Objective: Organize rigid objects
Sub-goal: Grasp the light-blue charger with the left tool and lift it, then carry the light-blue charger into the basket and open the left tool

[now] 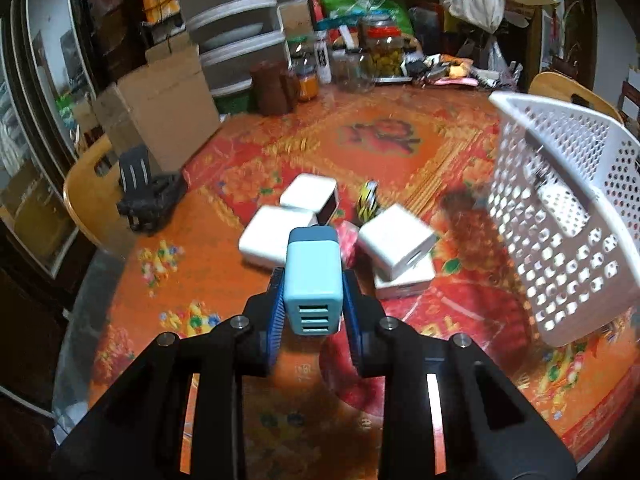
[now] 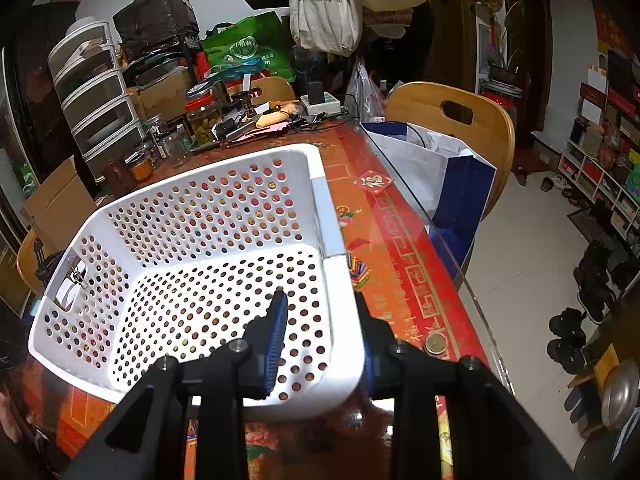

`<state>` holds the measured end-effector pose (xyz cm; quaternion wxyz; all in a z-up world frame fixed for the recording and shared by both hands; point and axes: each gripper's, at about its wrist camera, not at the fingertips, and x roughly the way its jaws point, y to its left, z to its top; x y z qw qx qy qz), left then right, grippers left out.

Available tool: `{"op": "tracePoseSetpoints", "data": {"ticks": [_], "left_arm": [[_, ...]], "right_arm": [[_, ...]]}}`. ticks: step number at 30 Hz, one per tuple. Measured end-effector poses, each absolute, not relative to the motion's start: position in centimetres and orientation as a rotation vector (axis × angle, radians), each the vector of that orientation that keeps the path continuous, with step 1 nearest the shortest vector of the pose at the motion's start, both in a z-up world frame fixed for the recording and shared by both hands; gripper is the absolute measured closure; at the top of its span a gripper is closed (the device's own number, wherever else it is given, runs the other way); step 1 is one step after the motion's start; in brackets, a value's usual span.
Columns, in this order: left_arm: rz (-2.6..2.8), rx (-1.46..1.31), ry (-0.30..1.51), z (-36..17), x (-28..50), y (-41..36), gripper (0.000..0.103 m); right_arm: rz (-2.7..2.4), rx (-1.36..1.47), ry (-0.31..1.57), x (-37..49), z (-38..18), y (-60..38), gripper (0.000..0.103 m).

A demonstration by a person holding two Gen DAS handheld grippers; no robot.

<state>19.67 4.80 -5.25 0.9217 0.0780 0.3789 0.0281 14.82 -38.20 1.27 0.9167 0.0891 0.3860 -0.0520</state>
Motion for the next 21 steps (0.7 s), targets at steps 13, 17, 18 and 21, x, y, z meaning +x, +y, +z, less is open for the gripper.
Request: {"op": "tracePoseSetpoints", "data": {"ticks": [13, 17, 18, 21], "left_arm": [[-0.121, 0.522, 0.673, 5.1, 23.1, -9.4, 0.078], [-0.200, 0.622, 0.742, 4.4, 25.1, -15.2, 0.078], [-0.214, 0.656, 0.764, 3.8, 25.5, -16.6, 0.078], [-0.221, 0.803, 0.822, 0.8, 26.6, -20.6, 0.078]], "right_arm": [[-0.102, 0.191, 0.801, 15.0, 1.0, -38.2, 0.073], [-0.089, 0.202, 0.809, 15.3, 0.8, -38.3, 0.073], [-0.090, 0.199, 0.813, 15.4, 0.8, -38.3, 0.074], [-0.095, 0.188, 0.825, 15.7, 0.6, -38.1, 0.076]]}}
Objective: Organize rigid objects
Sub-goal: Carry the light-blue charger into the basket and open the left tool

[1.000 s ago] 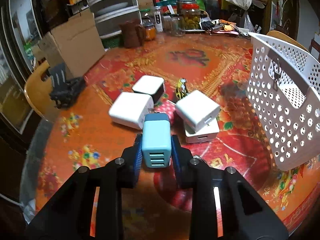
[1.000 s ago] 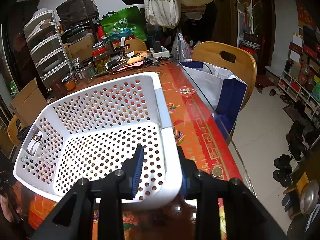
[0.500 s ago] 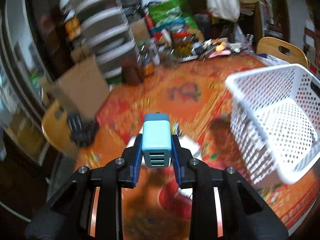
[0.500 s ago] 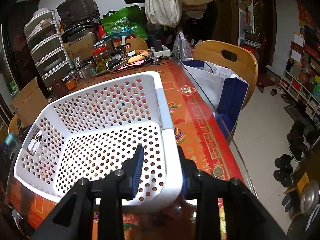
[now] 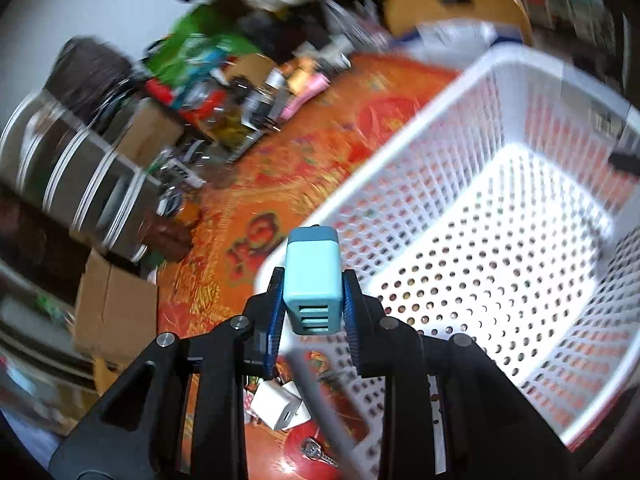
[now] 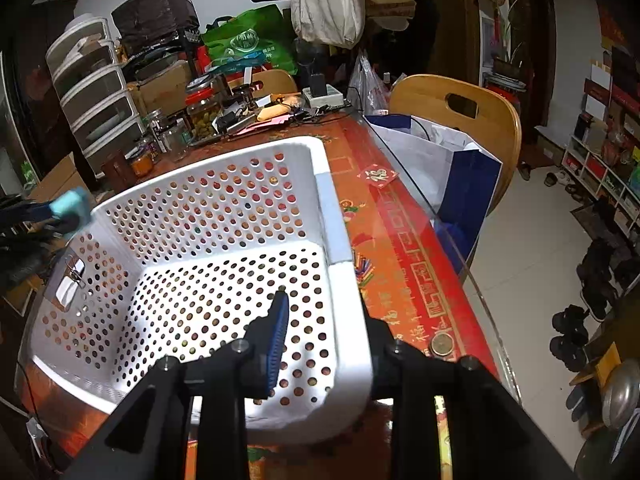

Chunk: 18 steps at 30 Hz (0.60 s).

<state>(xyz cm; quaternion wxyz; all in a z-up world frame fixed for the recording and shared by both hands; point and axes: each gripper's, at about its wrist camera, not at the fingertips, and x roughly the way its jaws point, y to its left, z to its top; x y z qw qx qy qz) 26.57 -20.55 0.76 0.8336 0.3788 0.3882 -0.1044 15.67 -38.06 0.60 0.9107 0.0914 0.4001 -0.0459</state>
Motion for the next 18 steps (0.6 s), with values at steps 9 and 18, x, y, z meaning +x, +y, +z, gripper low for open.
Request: {"op": "tracePoseSetpoints", "data": {"ticks": [9, 18], "left_arm": [[-0.211, 1.022, 0.931, -5.6, 28.0, -24.7, 0.078], [-0.185, 1.103, 0.995, -8.7, 30.0, -24.3, 0.028]], "right_arm": [[-0.086, 0.202, 0.834, 16.1, 0.2, -37.9, 0.077], [-0.083, 0.197, 0.859, 16.3, -0.5, -38.1, 0.077]]}}
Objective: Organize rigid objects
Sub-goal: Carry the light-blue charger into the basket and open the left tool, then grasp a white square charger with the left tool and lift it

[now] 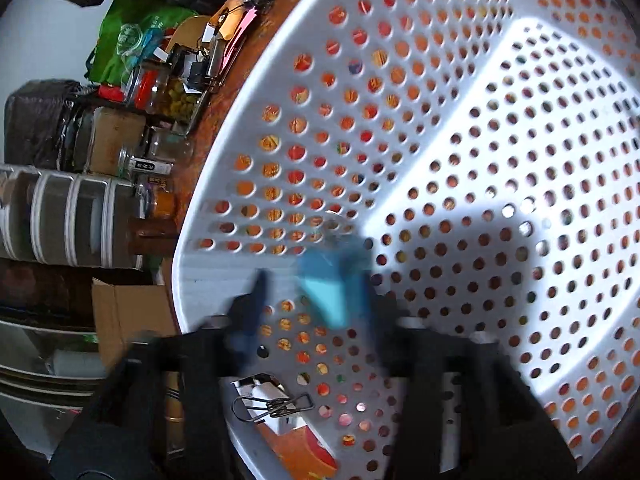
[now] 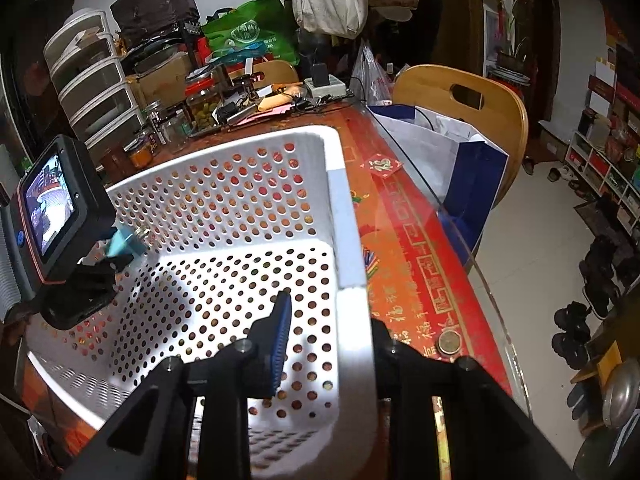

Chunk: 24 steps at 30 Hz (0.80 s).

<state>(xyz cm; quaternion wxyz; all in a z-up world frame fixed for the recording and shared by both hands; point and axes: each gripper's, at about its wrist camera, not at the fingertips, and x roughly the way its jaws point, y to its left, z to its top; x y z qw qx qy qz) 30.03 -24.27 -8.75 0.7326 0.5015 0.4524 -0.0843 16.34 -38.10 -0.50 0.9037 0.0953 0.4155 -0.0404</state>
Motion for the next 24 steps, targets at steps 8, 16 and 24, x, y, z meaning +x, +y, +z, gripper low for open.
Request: {"op": "tracePoseSetpoints", "data": {"ticks": [8, 16, 24], "left_arm": [[-0.263, 0.843, 0.813, -2.0, 27.3, -20.7, 0.009], [-0.161, 0.365, 0.762, 3.6, 25.3, -3.1, 0.008], [-0.138, 0.226, 0.926, -6.8, 27.0, 3.0, 0.009]], "right_arm": [[-0.087, 0.203, 0.858, 16.5, -0.5, -38.2, 0.078], [-0.089, 0.189, 0.854, 16.4, -0.5, -38.2, 0.080], [-0.100, 0.169, 0.854, 16.5, -0.4, -38.0, 0.081]]}}
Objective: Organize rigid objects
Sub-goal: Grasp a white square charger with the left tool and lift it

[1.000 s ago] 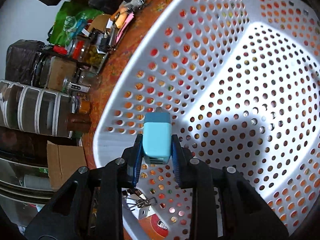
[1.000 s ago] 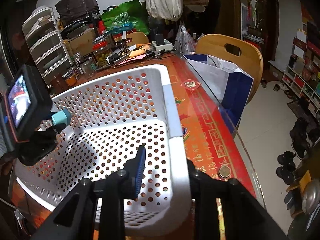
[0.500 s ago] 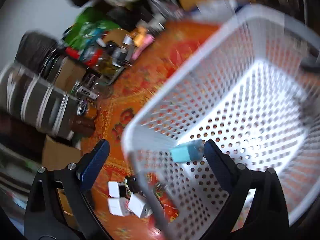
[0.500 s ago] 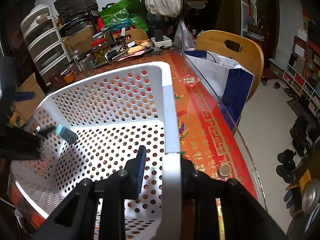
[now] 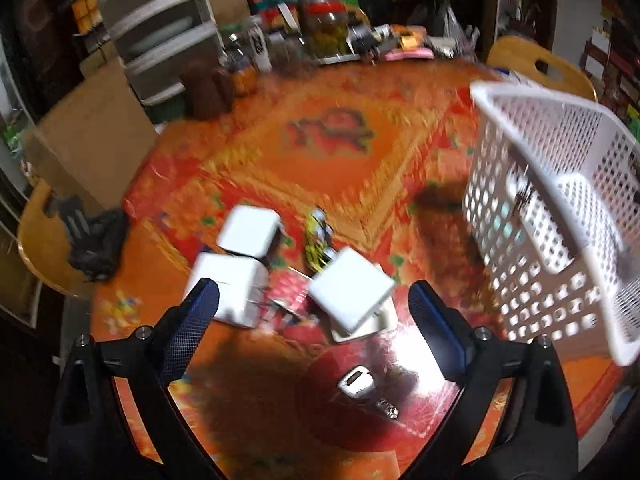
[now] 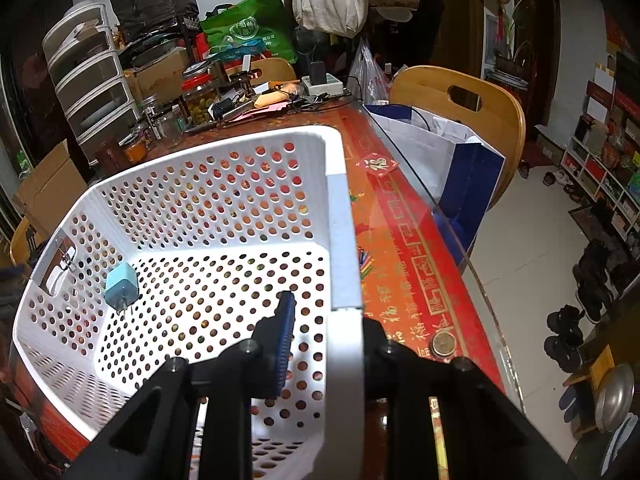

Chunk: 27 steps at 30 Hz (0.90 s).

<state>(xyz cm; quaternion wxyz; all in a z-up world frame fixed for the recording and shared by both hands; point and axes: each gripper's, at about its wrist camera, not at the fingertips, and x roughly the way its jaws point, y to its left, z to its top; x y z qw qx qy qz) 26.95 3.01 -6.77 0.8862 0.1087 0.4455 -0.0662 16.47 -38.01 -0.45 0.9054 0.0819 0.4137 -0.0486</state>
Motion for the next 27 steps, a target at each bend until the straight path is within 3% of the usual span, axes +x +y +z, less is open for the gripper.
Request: {"op": "tracePoseSetpoints", "data": {"ticks": [8, 13, 16, 27], "left_arm": [[-0.123, 0.208, 0.934, -10.3, 28.1, -0.2, 0.011], [-0.095, 0.143, 0.935, -11.3, 28.7, 0.1, 0.028], [-0.086, 0.127, 0.920, -10.9, 28.5, 0.4, 0.046], [-0.024, 0.187, 0.825, -8.8, 26.4, -0.2, 0.047]], "right_arm": [[-0.107, 0.161, 0.860, 16.4, -0.4, -37.8, 0.081], [-0.102, 0.156, 0.866, 16.4, -0.5, -37.8, 0.081], [-0.102, 0.157, 0.865, 16.4, -0.5, -37.8, 0.081], [-0.098, 0.152, 0.865, 16.5, -0.4, -37.8, 0.081]]}}
